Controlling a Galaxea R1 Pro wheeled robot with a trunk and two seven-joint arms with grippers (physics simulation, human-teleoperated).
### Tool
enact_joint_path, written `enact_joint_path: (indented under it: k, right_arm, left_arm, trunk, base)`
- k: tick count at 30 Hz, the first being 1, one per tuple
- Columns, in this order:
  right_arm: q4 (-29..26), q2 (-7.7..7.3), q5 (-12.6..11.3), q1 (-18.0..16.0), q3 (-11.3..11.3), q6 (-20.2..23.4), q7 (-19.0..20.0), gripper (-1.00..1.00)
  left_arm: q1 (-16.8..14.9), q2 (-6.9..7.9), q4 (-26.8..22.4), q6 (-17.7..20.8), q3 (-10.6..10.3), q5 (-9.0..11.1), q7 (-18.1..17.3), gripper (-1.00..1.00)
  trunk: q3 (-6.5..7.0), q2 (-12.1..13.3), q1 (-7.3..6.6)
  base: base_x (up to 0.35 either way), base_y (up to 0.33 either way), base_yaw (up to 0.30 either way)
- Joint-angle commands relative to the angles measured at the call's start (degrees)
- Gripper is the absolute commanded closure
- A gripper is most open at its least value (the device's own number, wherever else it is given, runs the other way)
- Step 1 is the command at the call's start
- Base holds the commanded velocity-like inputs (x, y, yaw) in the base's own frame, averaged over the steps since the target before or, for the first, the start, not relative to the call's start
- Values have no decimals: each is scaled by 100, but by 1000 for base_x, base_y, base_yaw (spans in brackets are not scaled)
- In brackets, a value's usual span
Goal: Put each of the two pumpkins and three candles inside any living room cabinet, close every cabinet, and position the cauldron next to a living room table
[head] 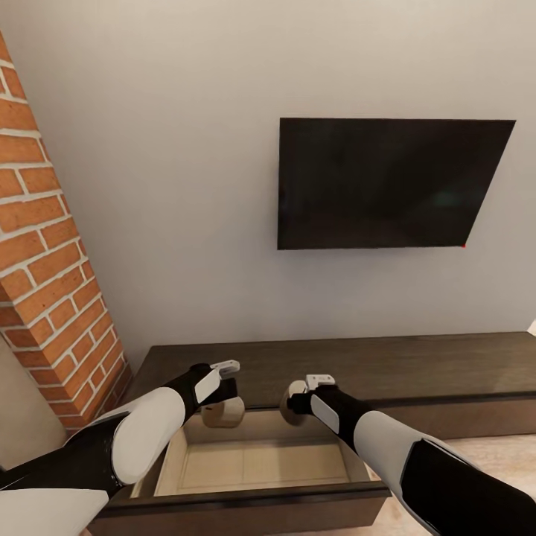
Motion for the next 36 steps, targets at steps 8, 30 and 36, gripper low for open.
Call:
enact_joint_path:
  k: [8,30,36]
  right_arm:
    - [-14,-15,-61,-4,35,75,-46,100]
    - [-30,-20,-628,-2,-2,1066,-40,100]
    - [-30,-20,-627,-2,5,1050,-34,100]
  left_arm:
    - [0,-3,-8,41,42,-17,30,100]
    - [71,-18,-7,77,45,-17,31,100]
    - [208,-20,-7,78,49,-17,20,100]
  trunk:
    - [-6,-4,0]
    - [-6,-4,0]
    - [-6,-4,0]
  base:
    - [0,0,0]
    - [0,0,0]
    - [0,0,0]
